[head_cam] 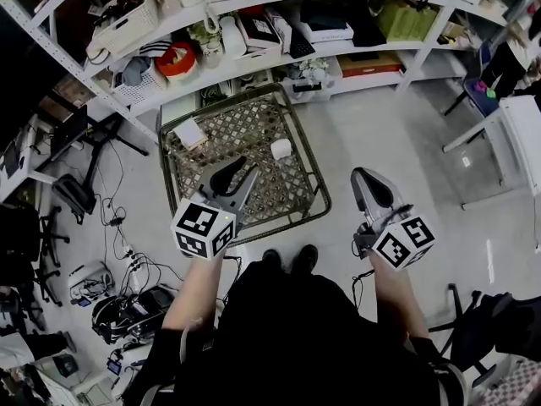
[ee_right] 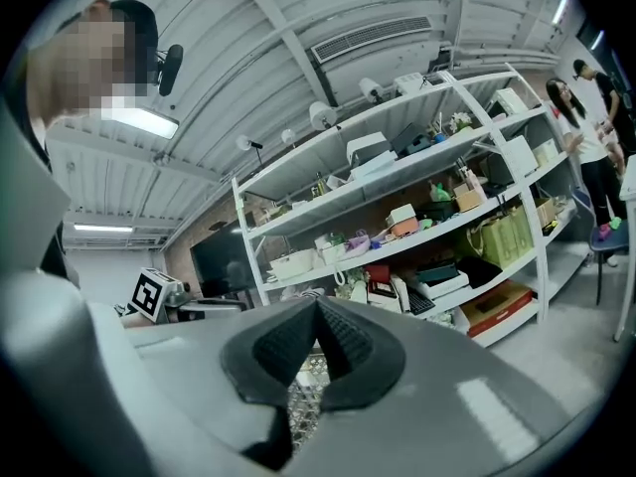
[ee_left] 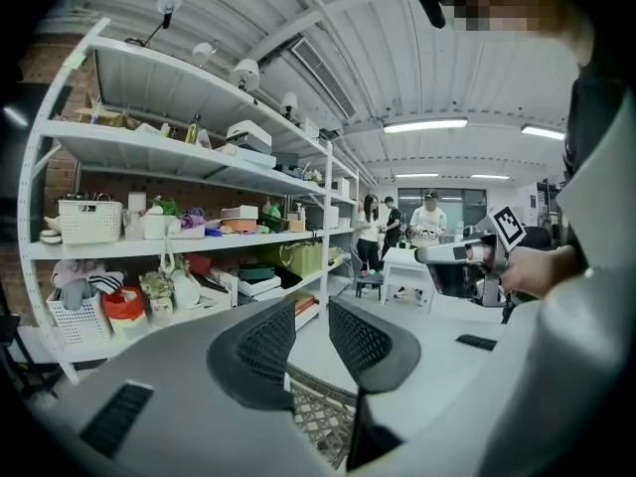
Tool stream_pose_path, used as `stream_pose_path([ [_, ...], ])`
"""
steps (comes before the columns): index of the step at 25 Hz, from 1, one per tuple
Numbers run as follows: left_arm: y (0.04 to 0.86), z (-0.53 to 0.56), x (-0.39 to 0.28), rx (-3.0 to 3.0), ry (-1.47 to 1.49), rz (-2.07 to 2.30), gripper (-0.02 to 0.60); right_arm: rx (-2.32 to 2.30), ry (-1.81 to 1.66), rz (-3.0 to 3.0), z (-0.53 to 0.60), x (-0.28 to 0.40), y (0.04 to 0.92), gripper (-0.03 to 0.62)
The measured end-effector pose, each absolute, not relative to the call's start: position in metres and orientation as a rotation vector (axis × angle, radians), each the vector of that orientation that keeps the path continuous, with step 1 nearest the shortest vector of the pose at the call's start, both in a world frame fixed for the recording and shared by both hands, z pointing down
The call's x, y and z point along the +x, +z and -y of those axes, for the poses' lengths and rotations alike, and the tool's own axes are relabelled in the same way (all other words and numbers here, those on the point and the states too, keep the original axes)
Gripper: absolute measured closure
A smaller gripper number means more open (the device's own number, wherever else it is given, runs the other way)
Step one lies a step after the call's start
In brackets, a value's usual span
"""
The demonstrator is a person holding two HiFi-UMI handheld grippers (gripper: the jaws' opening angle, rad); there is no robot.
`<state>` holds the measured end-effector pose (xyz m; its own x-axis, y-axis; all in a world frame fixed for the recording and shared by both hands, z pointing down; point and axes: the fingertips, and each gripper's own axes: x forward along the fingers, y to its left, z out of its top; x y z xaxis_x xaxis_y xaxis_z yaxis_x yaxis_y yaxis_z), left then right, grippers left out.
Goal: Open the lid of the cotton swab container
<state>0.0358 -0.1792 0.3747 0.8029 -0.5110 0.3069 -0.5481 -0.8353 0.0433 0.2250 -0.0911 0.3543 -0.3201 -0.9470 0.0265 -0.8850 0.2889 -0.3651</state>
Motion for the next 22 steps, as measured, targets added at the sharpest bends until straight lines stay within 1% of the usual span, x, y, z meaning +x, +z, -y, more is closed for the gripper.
stream_pose_path([
  [5, 0.389, 0.197, 0.02, 2.824, 0.431, 0.835, 0.476, -1.759, -0.425, -2.393, 0.114, 0.215, 0.354, 0.583],
  [15, 0.399, 0.232, -0.018, 2.831, 0.421, 0.789, 0.476, -1.76, -0.433, -2.399, 0.161, 0.172, 0.348, 0.585],
  [22, 0.415, 0.252, -0.02, 2.801, 0.441, 0.757, 0.476, -1.786, -0.497, -2.41, 0.174, 0.166, 0.364, 0.583],
])
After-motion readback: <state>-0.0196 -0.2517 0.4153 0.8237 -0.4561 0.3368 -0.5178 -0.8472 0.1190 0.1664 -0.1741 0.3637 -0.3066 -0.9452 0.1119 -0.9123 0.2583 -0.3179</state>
